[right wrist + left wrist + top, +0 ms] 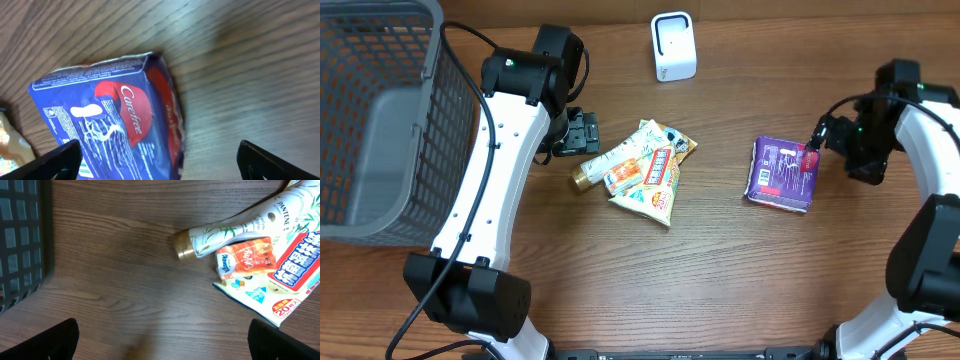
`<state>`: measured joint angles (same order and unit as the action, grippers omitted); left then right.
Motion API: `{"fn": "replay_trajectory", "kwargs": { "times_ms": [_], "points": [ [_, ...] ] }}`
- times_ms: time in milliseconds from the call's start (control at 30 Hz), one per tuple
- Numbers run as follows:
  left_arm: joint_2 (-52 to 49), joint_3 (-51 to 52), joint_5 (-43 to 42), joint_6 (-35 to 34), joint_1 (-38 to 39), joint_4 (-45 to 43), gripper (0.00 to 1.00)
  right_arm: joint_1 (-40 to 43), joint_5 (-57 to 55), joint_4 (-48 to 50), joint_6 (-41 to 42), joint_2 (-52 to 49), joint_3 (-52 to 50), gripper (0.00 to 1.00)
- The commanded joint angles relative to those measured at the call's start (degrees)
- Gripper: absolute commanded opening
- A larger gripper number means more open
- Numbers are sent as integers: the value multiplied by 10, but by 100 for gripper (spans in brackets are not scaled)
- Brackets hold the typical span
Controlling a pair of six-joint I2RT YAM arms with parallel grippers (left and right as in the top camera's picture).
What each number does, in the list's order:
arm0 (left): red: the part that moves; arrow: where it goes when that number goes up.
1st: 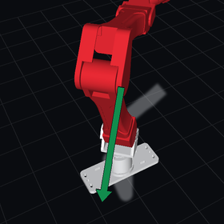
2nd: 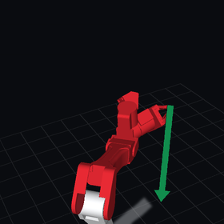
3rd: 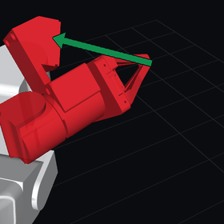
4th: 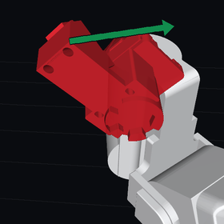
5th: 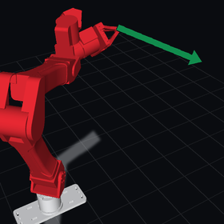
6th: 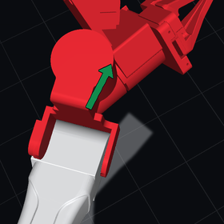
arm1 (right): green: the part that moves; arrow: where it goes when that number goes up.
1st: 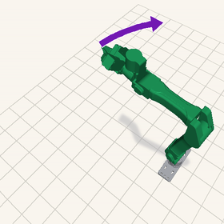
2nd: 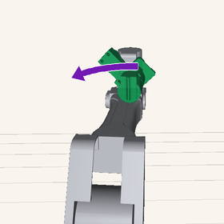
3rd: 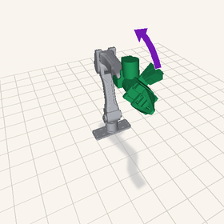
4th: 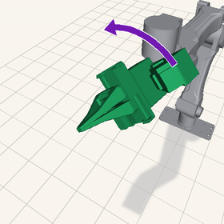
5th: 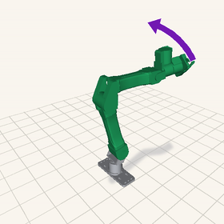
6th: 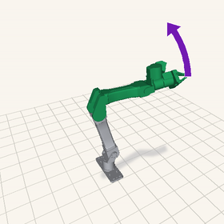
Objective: Scan the item barcode
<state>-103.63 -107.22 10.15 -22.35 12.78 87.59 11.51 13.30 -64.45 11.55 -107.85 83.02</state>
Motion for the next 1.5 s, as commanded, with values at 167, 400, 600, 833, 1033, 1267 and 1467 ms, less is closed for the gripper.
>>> {"fn": "replay_trajectory", "kwargs": {
  "times_ms": [167,400,600,833,1033,1267,1467],
  "points": [
    [-5,-2,8,-4,0,0,100,-10,99,116,-19,4,-124,76],
    [-5,-2,8,-4,0,0,100,-10,75,128,4,6,-124,4],
    [-5,-2,8,-4,0,0,100,-27,-64,-13,41,9,0,4],
    [-5,-2,8,-4,0,0,100,-122,-354,-198,233,9,121,4],
    [-5,-2,8,-4,0,0,100,-227,-464,-245,343,8,87,4],
    [-5,-2,8,-4,0,0,100,-331,-477,-266,396,-16,40,4],
    [-5,-2,8,-4,0,0,100,-438,-455,-267,425,-66,36,11]
  ]
}}
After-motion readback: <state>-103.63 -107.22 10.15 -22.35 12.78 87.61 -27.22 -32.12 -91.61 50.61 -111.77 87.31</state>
